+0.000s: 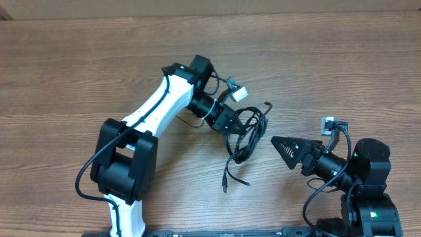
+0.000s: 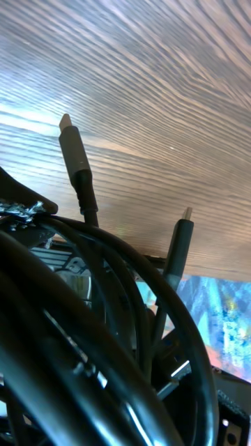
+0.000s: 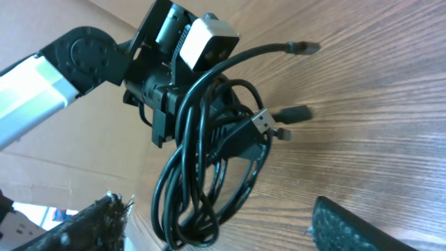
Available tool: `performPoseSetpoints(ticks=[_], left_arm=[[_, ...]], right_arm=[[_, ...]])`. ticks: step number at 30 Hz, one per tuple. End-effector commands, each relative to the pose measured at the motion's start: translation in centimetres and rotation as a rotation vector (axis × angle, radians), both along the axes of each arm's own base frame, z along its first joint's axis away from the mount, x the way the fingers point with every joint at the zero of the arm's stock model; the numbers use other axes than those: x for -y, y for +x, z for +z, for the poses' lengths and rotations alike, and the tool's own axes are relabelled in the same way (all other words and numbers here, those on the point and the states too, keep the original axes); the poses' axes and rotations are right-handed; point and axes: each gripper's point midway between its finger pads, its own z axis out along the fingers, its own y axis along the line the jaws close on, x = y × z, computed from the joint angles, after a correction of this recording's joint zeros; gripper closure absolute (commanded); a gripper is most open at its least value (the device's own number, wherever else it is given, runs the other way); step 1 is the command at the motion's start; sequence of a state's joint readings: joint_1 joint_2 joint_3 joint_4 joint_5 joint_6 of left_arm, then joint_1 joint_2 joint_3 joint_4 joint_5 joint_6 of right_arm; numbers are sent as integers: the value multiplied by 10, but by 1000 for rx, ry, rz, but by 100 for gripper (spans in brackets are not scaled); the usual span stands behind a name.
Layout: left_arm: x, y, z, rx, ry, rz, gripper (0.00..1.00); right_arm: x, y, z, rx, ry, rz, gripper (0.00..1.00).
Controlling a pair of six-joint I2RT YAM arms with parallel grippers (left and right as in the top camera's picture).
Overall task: Untangle cables
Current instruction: 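Move the right gripper open toward the cables held by the left gripper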
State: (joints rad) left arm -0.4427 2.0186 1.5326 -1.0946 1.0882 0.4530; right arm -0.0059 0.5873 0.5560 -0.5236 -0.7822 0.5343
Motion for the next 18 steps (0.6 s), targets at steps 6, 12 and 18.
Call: performPoseSetpoints(ticks=[6,12,18], left_arm=[[20,7,8,13,-43,4,96],[26,2,8,8,-42,-7,96],[42,-11,8,23,-49,-51,96]], right_arm=[[-4,-3,16,43,13,39,31],[-4,-3,16,44,13,39,36],[-4,-3,16,44,13,39,37]])
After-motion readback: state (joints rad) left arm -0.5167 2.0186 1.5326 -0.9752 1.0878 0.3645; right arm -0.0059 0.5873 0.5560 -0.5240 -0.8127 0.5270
